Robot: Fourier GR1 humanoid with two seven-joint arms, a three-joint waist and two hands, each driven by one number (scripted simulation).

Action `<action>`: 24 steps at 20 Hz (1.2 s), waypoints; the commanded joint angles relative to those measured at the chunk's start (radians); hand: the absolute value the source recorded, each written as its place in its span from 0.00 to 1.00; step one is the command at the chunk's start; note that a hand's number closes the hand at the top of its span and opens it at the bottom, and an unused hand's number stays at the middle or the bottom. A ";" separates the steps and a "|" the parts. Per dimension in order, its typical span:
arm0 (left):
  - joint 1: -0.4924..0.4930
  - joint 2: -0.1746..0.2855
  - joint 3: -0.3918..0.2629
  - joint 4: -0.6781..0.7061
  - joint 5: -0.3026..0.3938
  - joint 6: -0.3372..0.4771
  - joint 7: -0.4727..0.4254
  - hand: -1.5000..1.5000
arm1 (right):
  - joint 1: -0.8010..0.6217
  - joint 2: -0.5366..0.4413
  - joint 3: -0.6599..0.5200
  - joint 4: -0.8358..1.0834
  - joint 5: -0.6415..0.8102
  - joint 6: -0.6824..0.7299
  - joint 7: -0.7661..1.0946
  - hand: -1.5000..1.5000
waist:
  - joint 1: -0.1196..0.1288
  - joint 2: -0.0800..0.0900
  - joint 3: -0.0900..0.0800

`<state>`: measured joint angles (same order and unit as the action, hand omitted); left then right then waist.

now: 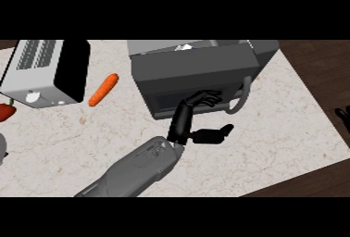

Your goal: Pick up the milk, place it into the microwave and close the microwave

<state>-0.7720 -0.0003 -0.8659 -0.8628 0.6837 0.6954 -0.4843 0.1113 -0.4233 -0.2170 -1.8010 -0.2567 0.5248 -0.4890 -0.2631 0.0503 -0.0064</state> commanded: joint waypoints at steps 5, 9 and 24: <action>-0.089 0.000 0.076 0.036 0.119 0.079 -0.009 0.00 | -0.110 -0.123 -0.116 -0.055 0.135 -0.085 -0.014 1.00 | -0.026 0.016 -0.002; -0.103 0.000 0.083 0.025 0.164 0.096 -0.034 0.00 | -0.140 -0.141 -0.126 -0.041 0.165 -0.102 -0.017 1.00 | -0.023 0.026 0.000; -0.121 0.000 0.062 0.059 0.272 0.105 -0.110 0.00 | -0.232 -0.180 -0.123 -0.002 0.196 -0.118 0.008 1.00 | -0.020 0.045 0.001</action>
<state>-0.8246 -0.0005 -0.8664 -0.8631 0.9173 0.7829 -0.5939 -0.0964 -0.5874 -0.3388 -1.8148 -0.0687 0.4083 -0.4913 -0.2814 0.0855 -0.0033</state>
